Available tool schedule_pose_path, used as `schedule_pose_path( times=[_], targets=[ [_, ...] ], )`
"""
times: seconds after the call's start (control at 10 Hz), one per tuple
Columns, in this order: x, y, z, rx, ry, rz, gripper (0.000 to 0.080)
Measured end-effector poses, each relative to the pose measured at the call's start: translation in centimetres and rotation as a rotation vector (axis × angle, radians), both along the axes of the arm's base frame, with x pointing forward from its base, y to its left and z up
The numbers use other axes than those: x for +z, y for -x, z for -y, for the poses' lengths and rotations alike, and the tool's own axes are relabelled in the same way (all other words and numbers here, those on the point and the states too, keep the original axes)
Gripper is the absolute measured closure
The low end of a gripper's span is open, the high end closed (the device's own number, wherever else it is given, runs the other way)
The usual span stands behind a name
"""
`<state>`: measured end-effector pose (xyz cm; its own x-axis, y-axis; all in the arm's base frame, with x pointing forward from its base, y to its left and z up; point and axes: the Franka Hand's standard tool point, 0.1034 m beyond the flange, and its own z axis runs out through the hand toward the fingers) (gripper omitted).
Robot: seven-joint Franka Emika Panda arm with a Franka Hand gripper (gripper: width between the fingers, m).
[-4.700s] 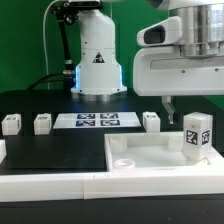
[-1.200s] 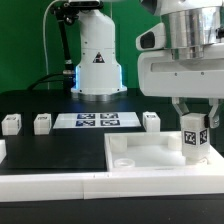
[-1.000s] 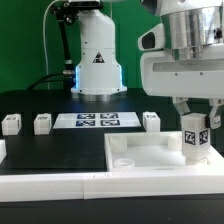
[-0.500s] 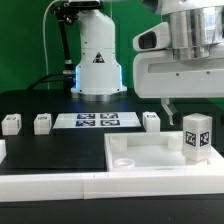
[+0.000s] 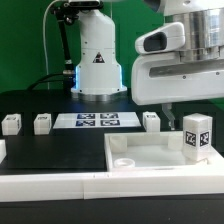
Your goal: Assemble square table
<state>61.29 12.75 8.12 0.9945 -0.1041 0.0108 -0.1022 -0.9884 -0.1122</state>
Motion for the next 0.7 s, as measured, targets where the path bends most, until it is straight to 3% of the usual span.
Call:
schedule_pose_path(
  times=[0.5,0.7],
  targets=[
    [0.1,-0.33,0.97,0.389,0.043,0.044,0.0151],
    [0.09,-0.47,0.96,0.409,0.047,0.06,0.0151]
  ],
)
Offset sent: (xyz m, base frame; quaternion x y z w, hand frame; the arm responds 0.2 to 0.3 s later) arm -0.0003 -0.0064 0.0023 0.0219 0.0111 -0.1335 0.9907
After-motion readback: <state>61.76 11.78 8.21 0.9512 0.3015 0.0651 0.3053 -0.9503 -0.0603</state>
